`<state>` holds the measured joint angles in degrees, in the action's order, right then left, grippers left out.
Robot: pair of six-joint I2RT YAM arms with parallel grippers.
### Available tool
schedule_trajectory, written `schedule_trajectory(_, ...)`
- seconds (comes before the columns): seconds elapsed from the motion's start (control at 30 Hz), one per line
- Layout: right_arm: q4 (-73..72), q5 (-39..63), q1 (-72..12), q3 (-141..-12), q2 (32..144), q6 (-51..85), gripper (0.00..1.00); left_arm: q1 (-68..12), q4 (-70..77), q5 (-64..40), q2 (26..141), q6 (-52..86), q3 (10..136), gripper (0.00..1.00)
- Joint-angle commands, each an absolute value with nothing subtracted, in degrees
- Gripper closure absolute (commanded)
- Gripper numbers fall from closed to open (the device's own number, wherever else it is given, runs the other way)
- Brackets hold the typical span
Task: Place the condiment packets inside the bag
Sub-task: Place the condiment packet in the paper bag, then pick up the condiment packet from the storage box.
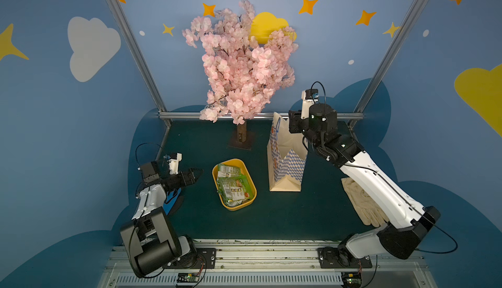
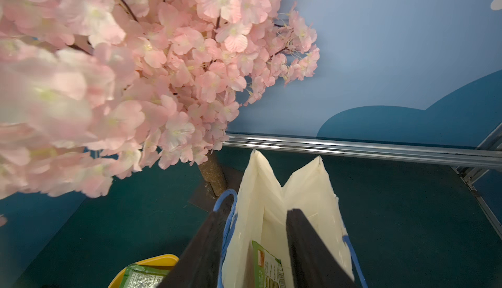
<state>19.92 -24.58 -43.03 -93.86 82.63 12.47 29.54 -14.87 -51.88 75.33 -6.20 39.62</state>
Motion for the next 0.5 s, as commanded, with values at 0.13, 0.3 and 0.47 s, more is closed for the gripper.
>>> schedule_trajectory(0.13, 16.2, -27.9, -57.0, -89.0, 79.1, 5.0, 0.48, 29.9, -15.6, -52.5, 75.6, -7.0, 40.5, 0.00)
schedule_trajectory(0.3, 12.0, -30.0, -66.9, -80.1, 79.9, 1.2, 0.38, 30.0, -15.6, -51.9, 76.1, -6.9, 40.8, 0.00)
schedule_trajectory(0.47, 9.9, -33.1, -74.1, -76.5, 86.8, -3.8, 0.32, 30.1, -15.8, -51.1, 76.8, -6.7, 41.2, 0.00)
